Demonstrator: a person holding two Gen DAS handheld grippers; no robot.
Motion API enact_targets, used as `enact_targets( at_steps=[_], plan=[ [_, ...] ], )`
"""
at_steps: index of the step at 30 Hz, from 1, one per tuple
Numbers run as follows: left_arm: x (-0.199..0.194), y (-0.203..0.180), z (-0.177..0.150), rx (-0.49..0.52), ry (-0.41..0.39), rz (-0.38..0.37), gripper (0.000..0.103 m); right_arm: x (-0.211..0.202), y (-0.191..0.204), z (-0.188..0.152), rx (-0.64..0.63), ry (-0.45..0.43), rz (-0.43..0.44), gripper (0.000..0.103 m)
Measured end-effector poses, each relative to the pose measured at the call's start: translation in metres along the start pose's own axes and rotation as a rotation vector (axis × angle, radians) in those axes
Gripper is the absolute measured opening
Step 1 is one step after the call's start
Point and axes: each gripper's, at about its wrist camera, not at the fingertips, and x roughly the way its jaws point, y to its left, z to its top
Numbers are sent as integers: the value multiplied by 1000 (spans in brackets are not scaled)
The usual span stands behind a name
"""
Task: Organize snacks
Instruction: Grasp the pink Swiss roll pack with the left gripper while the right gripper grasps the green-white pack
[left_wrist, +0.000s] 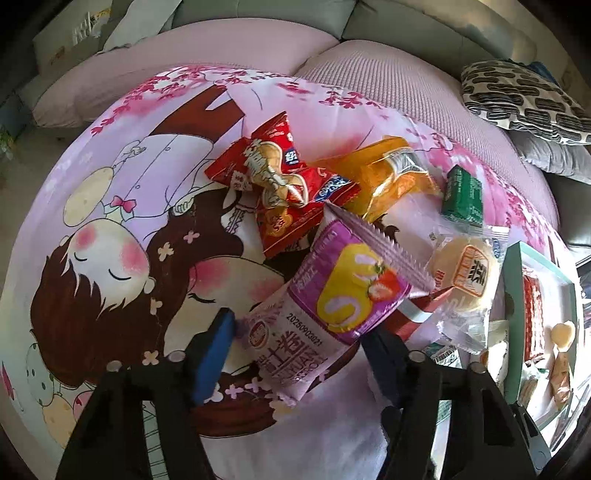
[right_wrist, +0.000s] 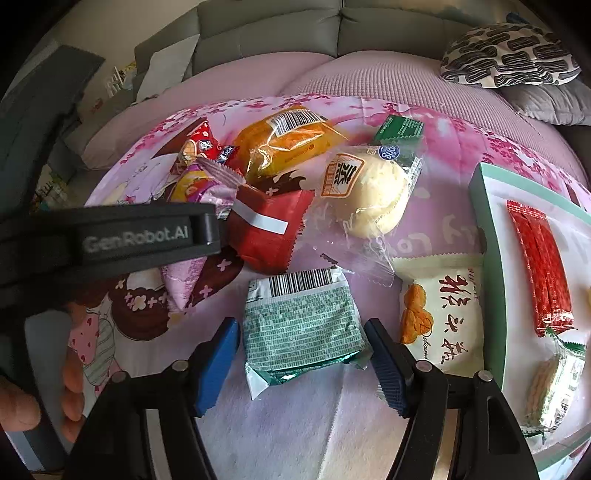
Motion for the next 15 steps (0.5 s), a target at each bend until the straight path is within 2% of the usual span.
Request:
enact_targets(
  at_steps=[5, 7, 10, 11, 15],
  plan=[
    [-4, 0, -1, -3, -9, -13, 59, -2, 2, 0, -13, -1, 8, 64],
    [-5, 2, -1, -4, -13, -16, 55, -3, 4, 0, -18, -4, 10, 59],
    [-8, 5, 0, -23, -20, -29, 50, -5, 5, 0, -21, -6, 20, 59],
    [-9, 6, 0, -31, -23, -37, 46, -6, 5, 0, -22, -6, 21, 59],
    [-14, 10, 2, -48, -42, -47, 43, -10, 4, 2, -13, -14, 31, 59]
  ],
)
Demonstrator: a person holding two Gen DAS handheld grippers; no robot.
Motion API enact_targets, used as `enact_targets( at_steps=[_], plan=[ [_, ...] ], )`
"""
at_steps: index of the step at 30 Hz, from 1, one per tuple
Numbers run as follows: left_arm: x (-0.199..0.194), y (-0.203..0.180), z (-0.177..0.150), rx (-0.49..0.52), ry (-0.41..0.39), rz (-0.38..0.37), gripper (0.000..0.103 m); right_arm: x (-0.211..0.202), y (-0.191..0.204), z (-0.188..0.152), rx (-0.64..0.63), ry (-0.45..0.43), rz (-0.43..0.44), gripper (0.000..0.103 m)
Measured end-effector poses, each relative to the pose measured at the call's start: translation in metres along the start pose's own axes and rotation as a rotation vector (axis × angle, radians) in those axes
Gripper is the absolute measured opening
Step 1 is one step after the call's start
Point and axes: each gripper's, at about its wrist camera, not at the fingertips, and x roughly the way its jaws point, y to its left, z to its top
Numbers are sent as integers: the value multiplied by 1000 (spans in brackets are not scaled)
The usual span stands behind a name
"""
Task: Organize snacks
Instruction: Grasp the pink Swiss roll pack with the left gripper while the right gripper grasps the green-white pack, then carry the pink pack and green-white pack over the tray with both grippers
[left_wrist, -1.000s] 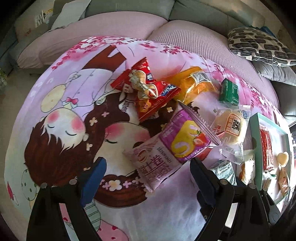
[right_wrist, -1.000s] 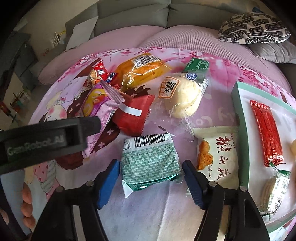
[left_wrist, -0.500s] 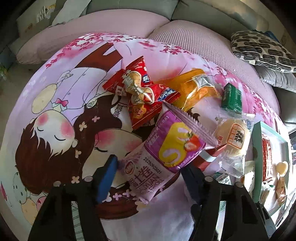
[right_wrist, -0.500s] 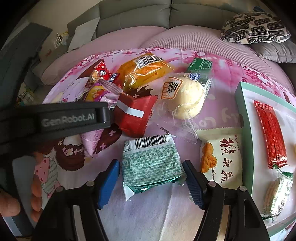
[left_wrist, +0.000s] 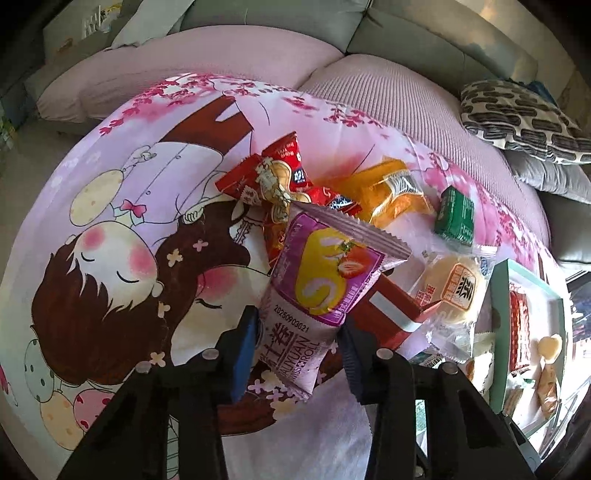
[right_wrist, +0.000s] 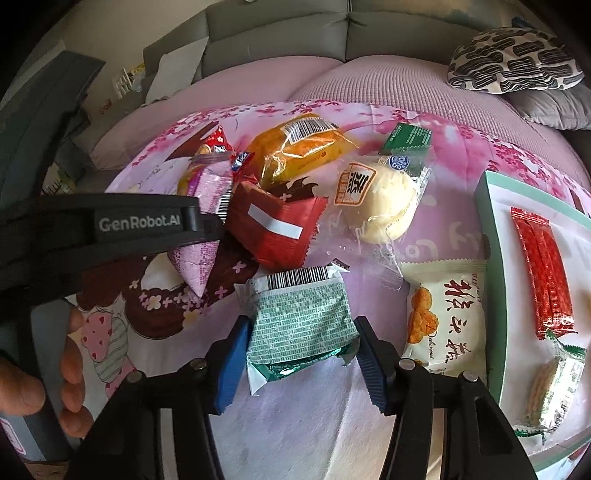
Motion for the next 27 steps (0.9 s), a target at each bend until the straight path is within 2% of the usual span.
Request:
enact_targets(
  at_steps=[17, 27],
  plan=[
    [-34, 11, 5, -61, -94, -33, 43, -41, 1, 7, 3, -86, 23, 59],
    [-47, -1, 4, -34, -121, -45, 43, -61, -16, 11, 55, -124, 14, 59]
  ],
)
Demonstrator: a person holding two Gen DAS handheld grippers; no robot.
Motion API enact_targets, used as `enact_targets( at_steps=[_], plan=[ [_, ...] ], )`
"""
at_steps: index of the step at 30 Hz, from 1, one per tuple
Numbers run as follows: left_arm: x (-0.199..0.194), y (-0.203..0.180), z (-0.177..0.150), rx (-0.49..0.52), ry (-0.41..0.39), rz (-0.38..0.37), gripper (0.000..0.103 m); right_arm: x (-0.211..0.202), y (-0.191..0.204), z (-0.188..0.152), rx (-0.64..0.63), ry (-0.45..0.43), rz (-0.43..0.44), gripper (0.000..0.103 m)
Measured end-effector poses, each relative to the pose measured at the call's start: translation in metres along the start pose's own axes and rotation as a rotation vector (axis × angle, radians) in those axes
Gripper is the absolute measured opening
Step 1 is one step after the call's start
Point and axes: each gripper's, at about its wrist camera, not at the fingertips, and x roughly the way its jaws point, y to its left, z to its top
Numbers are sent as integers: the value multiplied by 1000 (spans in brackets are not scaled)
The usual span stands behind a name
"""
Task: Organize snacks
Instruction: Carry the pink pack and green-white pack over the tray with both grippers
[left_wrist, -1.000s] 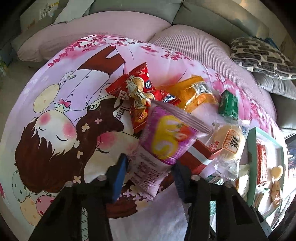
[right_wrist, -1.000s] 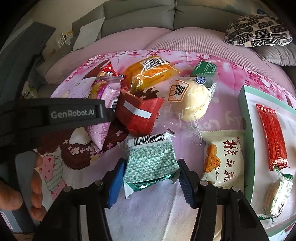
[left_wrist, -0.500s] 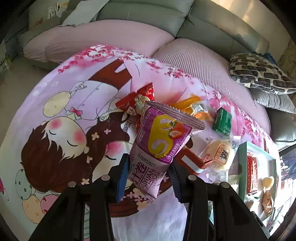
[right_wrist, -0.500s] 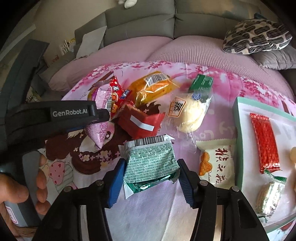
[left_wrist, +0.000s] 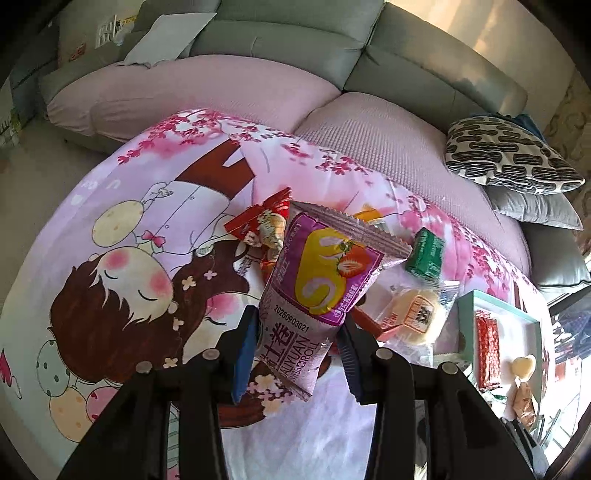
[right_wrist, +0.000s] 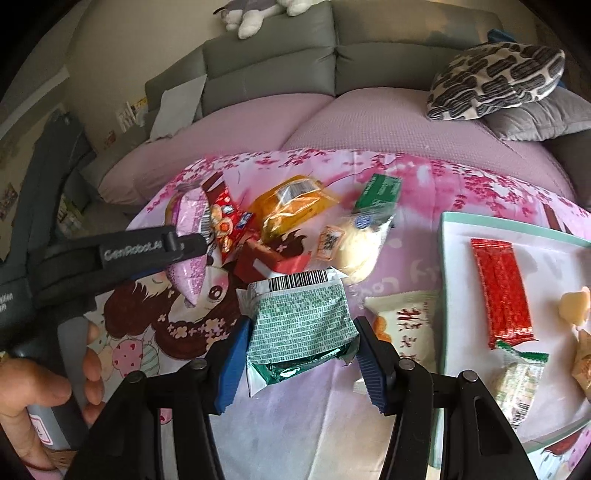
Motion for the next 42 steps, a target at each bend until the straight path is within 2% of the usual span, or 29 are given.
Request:
enact_targets(
  at_steps=[7, 13, 18, 31, 37, 42],
  plan=[
    [-5, -17, -2, 34, -8, -19, 43, -19, -36, 7, 83, -43, -31, 59],
    [-8, -48, -10, 109, -4, -70, 43, -42, -81, 13, 190, -93, -91, 59],
    [-9, -85, -23, 202, 6, -131, 43, -66, -128, 12, 301, -145, -168, 59],
    [-24, -184, -75, 497, -19, -241, 43, -114, -217, -5, 548, -260, -262, 59],
    [-23, -202, -84, 539, -21, -259, 43, -123, -249, -15, 625, -293, -302, 59],
    [-14, -212, -85, 542, -12, -261, 43, -110, -268, -16, 657, -273, -308, 59]
  ],
)
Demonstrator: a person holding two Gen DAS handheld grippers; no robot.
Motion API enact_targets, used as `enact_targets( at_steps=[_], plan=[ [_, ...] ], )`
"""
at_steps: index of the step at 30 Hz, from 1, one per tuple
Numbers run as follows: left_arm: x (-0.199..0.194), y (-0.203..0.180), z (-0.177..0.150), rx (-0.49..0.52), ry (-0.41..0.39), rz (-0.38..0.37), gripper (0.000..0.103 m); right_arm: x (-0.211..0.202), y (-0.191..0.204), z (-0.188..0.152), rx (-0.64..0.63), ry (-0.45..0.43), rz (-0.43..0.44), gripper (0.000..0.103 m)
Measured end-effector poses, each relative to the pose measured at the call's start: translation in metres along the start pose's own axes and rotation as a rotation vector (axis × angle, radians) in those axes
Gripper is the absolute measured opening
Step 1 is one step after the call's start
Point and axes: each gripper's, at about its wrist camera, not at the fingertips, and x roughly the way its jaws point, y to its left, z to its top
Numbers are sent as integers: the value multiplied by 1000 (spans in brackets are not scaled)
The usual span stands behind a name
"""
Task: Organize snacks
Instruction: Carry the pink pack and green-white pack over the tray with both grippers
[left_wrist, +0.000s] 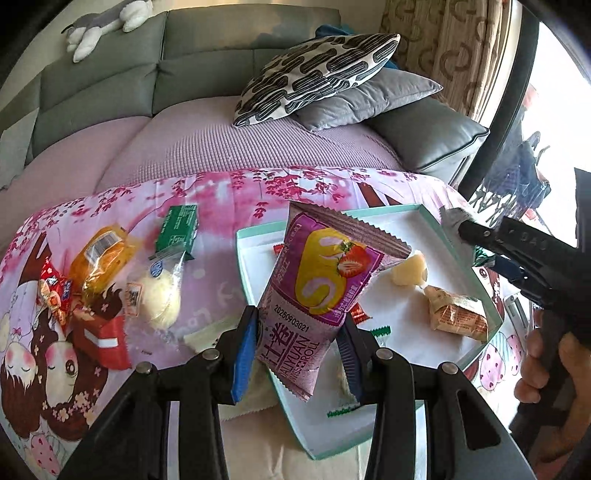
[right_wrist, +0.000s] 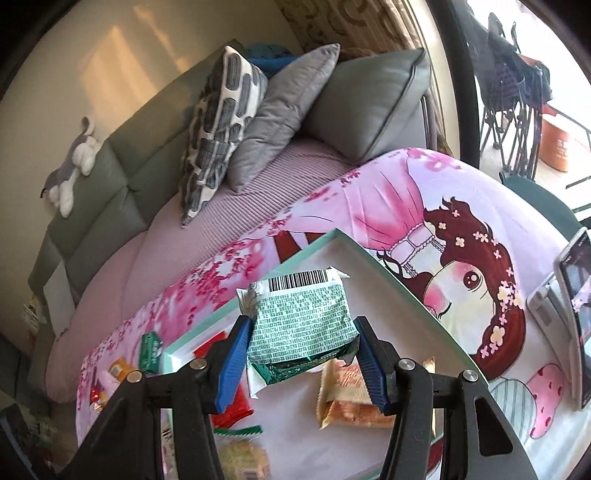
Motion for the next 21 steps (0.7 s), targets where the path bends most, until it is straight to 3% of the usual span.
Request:
enact_targets(
  at_steps=[11, 21],
  plan=[
    [34, -17, 14, 61, -12, 18, 43, 45, -26, -4, 21, 19, -77, 59],
    [60, -37, 17, 121, 17, 21, 44, 57, -34, -8, 53, 75, -91, 60]
  ],
)
